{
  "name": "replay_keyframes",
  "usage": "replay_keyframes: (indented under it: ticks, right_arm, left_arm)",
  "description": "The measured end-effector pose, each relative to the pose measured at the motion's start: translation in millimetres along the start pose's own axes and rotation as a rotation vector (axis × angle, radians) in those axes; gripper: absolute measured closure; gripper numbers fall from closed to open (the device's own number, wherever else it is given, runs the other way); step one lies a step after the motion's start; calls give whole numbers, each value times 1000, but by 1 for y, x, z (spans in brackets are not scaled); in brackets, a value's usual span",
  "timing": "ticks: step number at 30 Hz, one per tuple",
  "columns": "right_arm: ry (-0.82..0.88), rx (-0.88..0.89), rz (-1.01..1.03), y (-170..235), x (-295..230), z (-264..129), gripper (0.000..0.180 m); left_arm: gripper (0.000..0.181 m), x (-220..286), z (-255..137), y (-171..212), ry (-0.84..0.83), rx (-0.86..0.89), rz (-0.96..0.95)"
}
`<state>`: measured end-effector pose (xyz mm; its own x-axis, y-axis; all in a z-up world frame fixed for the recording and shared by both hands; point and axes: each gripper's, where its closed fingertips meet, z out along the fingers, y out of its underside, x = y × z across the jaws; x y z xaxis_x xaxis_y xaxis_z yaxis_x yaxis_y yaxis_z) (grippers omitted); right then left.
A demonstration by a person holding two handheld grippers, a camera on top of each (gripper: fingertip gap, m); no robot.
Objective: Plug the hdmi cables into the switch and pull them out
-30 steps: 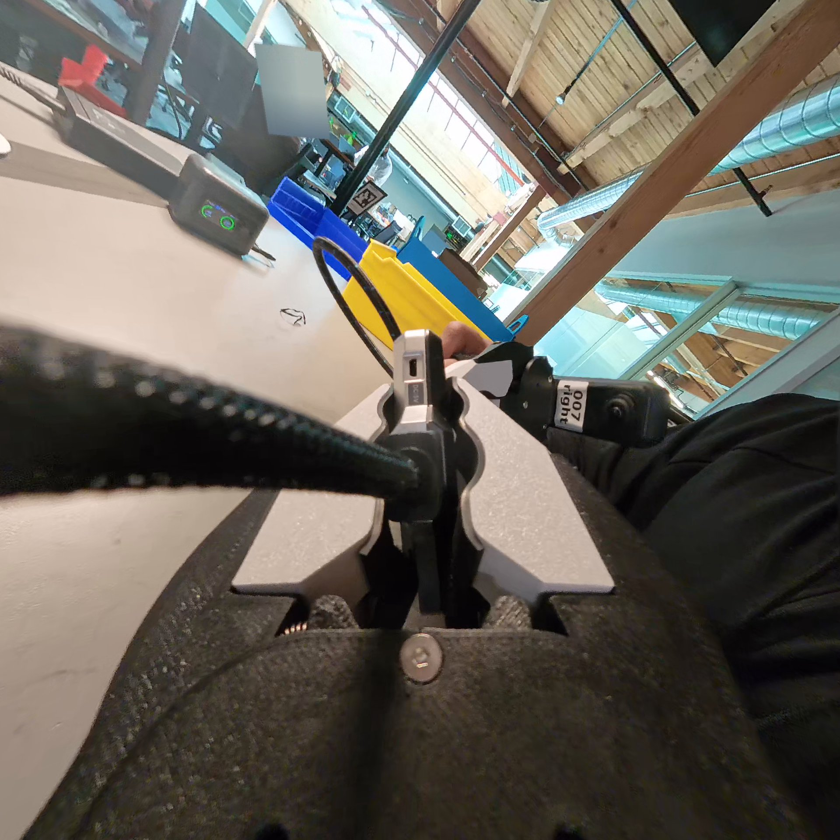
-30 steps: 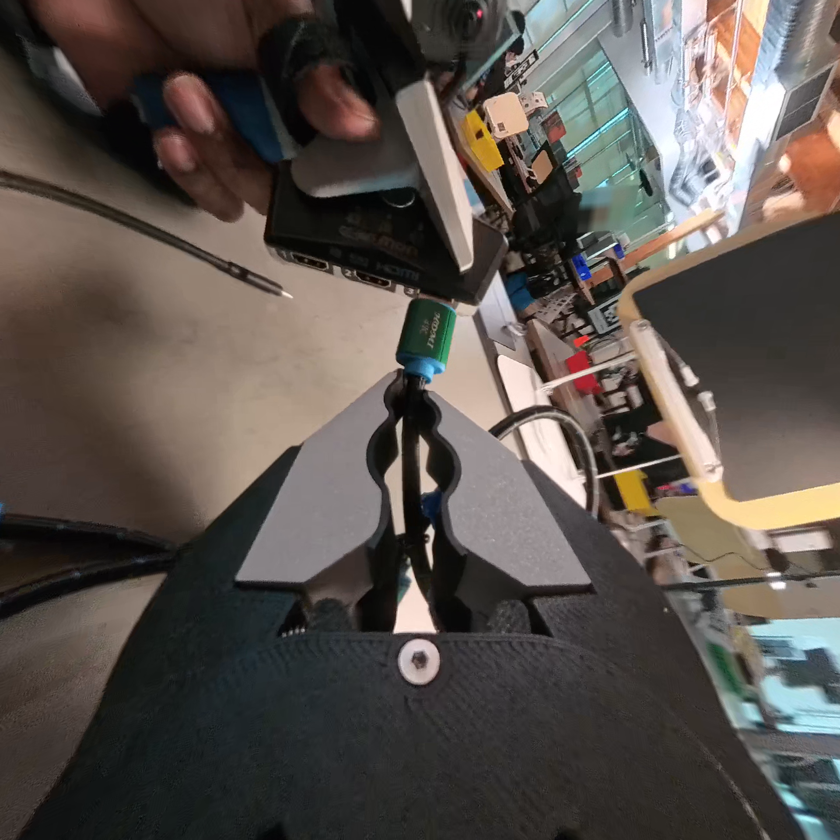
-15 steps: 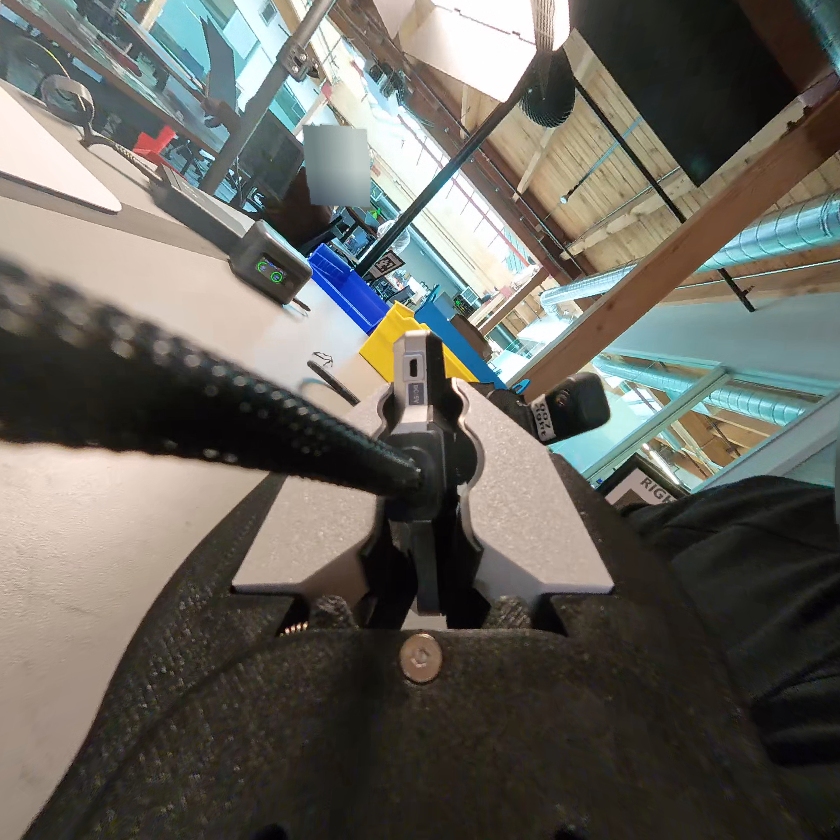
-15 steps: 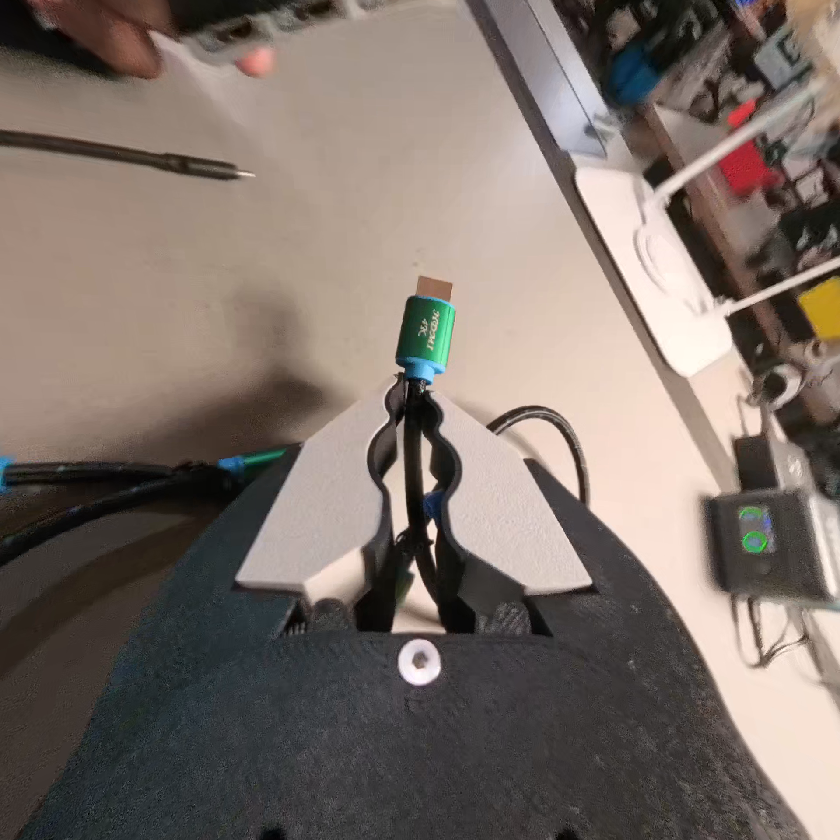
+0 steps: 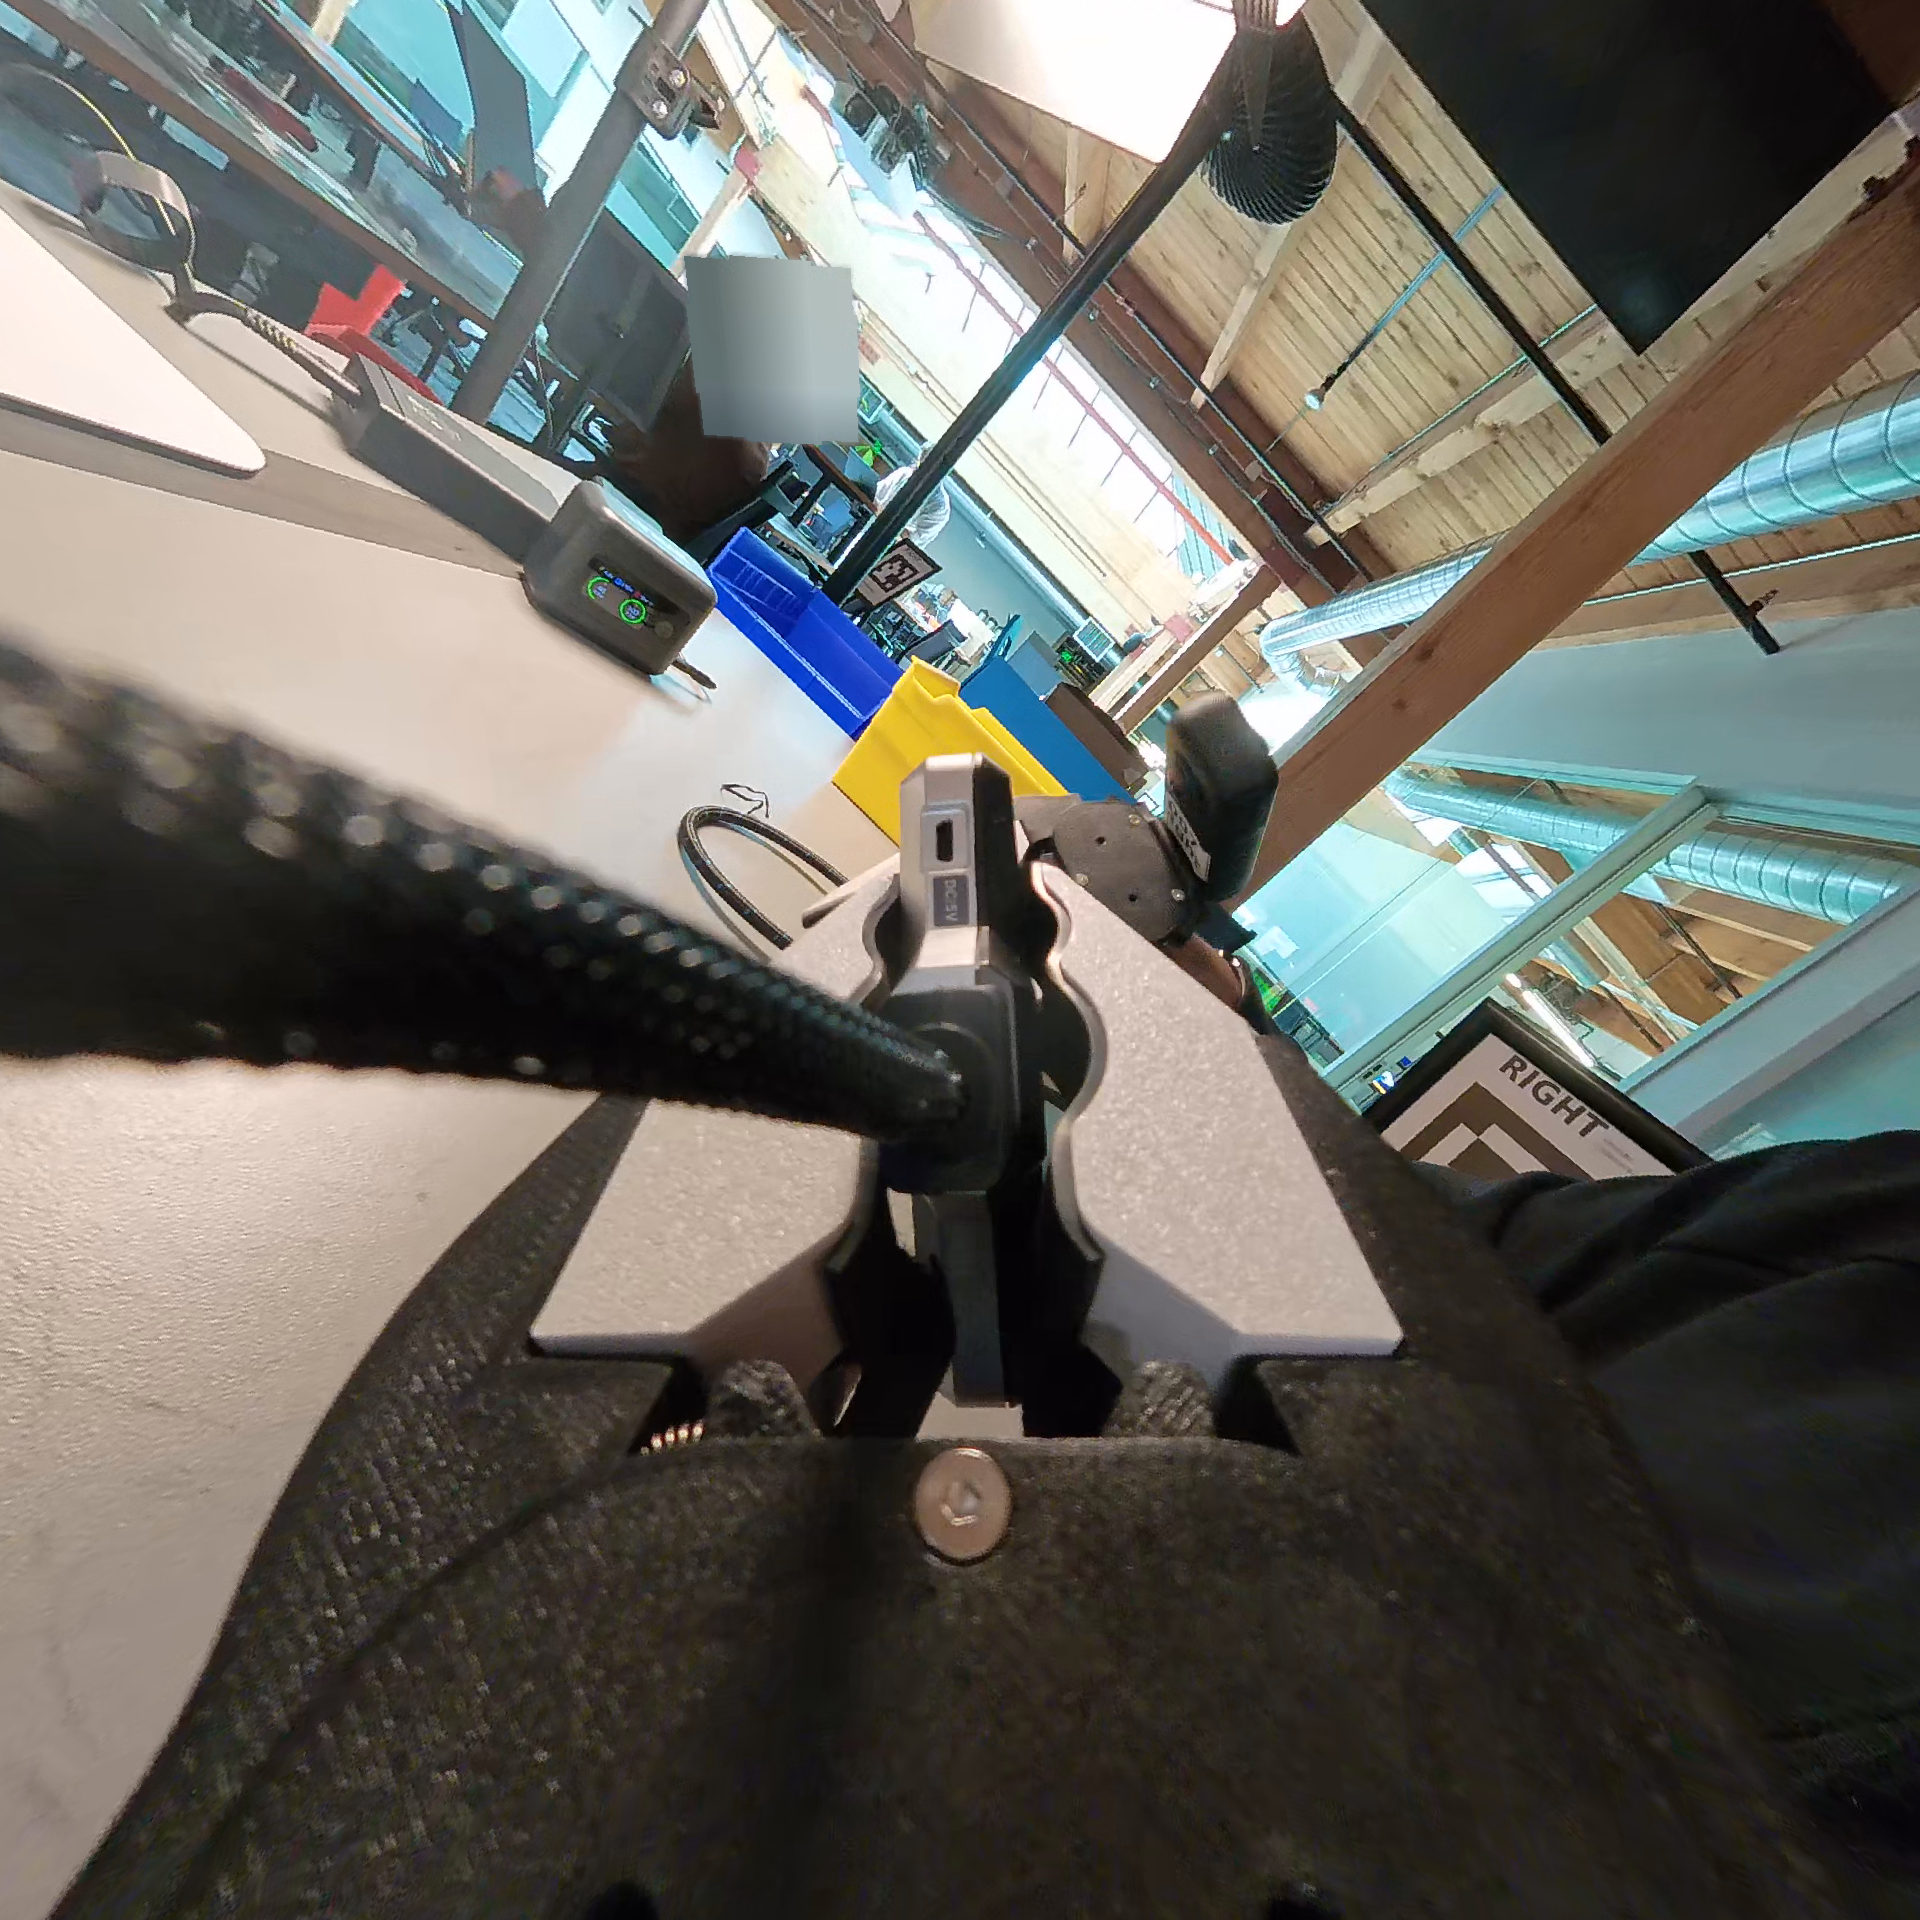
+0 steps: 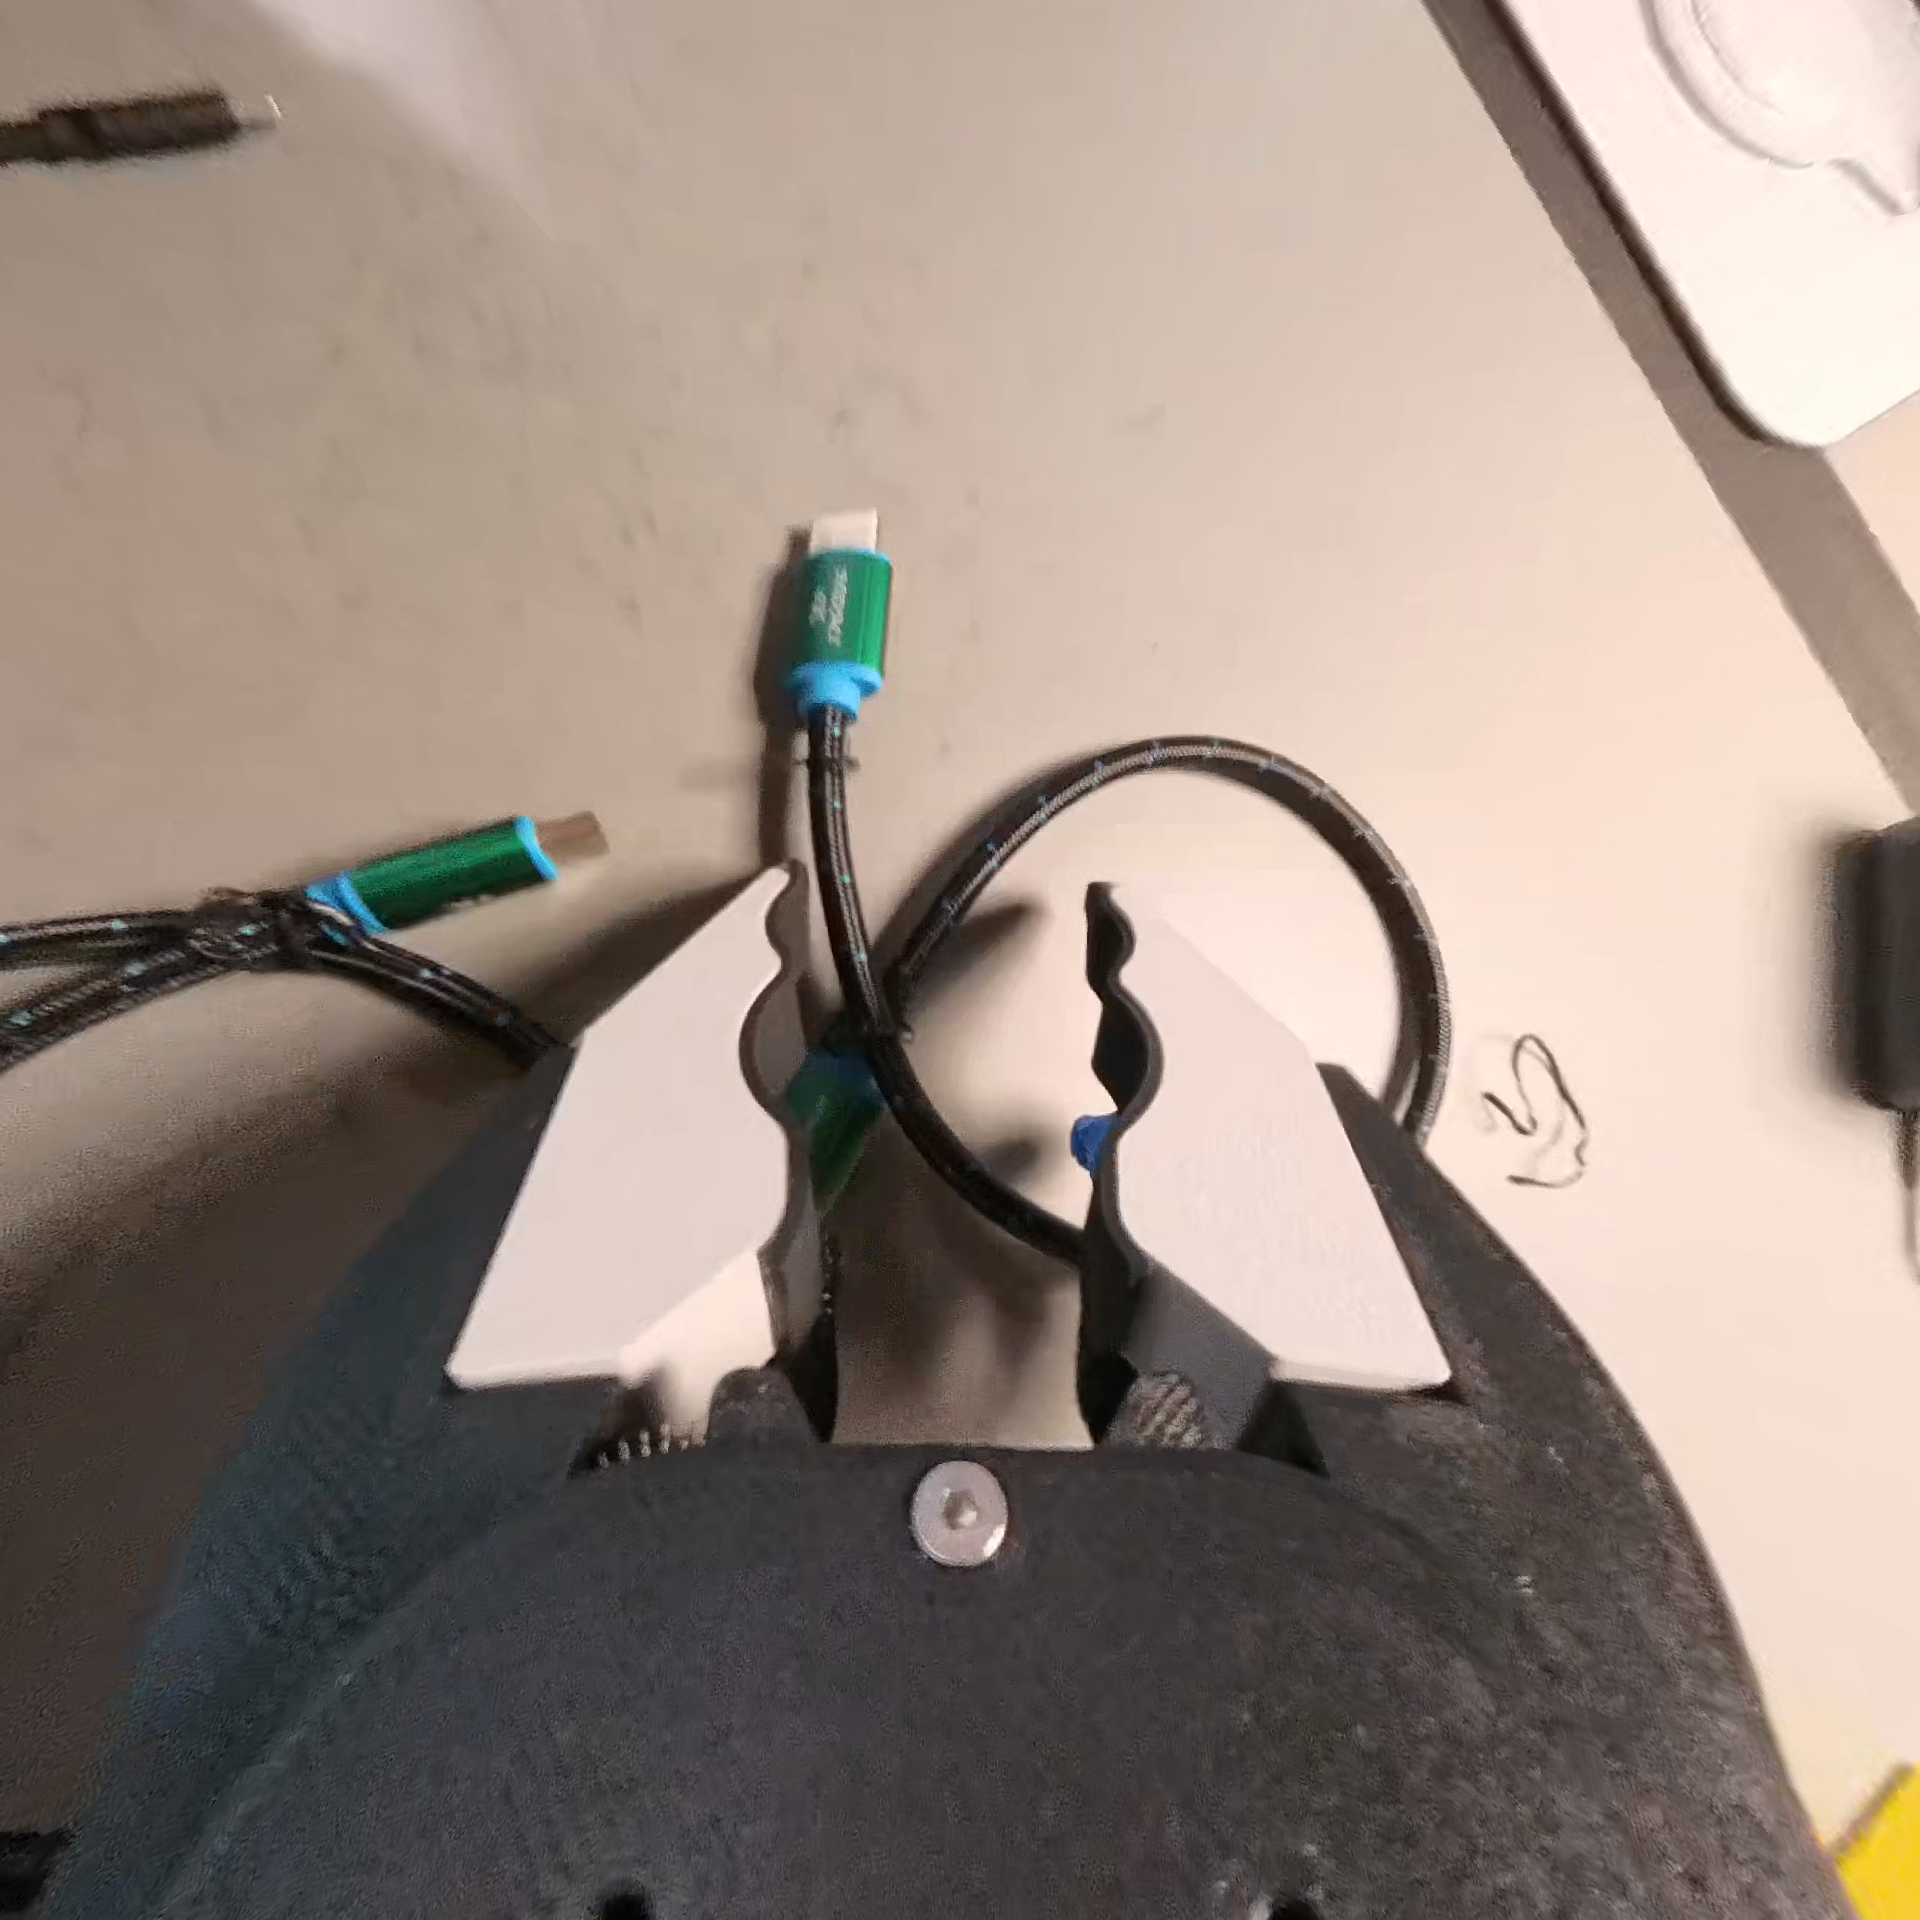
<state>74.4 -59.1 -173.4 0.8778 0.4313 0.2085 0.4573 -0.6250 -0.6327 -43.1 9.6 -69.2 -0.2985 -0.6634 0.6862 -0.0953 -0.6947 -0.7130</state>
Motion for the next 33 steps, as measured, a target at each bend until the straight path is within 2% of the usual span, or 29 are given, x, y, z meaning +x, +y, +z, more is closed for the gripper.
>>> replay_keyframes:
  ticks: [3, 7, 9, 12, 15, 17, 20, 23, 25, 28, 33]
  right_arm:
    - [-2, -17, 3, 0, -1, 3, 154]
    - [107, -59, -67, 4, 8, 0, 168]
    - [136, -11, -71, -3, 7, -13, 173]
    - [209, 113, -49, -21, 10, -60, 172]
    - [318, 235, -25, -32, 20, -136, 173]
    - [405, 255, -38, -25, 29, -193, 173]
    - [529, 170, -33, 14, 53, -267, 172]
    - [617, -31, 46, 86, 83, -309, 174]
    - [546, -158, 74, 135, 85, -308, 172]
    - [401, -323, 87, 195, 78, -285, 173]
    - [228, -493, 34, 242, 75, -240, 173]
  left_arm:
    - [161, 0, 0, 0, 0, 1, 0]
    - [161, 0, -1, -1, -3, 6, 5]
    - [161, 0, -1, -1, -7, 5, 11]
    - [161, -2, -2, -3, -13, 6, 16]
    - [161, -2, -2, -3, -14, 7, 15]
    - [161, -2, -2, -2, -16, 3, 21]
    - [161, -1, -1, -1, -17, -2, 25]
    - [161, -1, -1, 0, -20, -9, 31]
    - [161, -1, 0, 1, -21, -13, 35]
    - [161, -1, 1, 2, -25, -16, 39]
    - [161, -1, 1, 2, -25, -17, 42]
